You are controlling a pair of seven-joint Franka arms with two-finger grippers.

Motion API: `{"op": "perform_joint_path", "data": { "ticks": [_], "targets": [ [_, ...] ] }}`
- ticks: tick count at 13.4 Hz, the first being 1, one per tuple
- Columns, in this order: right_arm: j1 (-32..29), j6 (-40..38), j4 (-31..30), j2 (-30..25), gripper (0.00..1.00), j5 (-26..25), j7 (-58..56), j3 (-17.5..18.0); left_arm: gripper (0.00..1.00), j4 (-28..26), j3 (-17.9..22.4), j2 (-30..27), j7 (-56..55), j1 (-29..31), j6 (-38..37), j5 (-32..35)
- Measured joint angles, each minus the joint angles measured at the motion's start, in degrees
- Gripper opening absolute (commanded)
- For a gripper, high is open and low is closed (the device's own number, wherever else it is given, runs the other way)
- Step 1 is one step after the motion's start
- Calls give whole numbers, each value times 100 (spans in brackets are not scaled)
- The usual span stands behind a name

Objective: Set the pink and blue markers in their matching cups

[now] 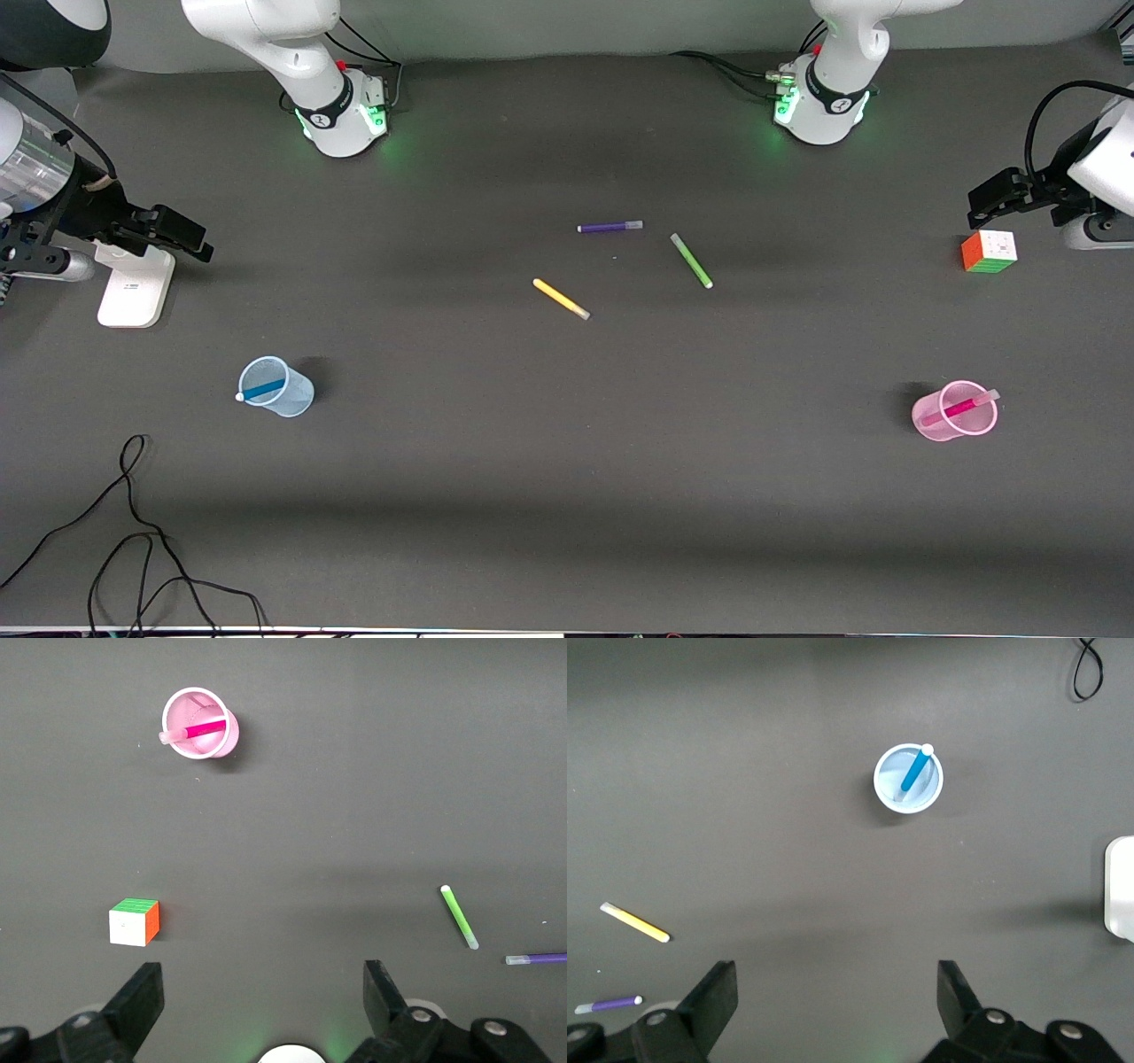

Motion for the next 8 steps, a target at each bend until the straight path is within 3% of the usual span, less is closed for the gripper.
{"op": "perform_joint_path", "data": {
  "ticks": [8],
  "targets": [
    [15,-214,-6,1,100,-258,-5,115,100,97,-16,79,0,-5,-69,21]
  ]
}}
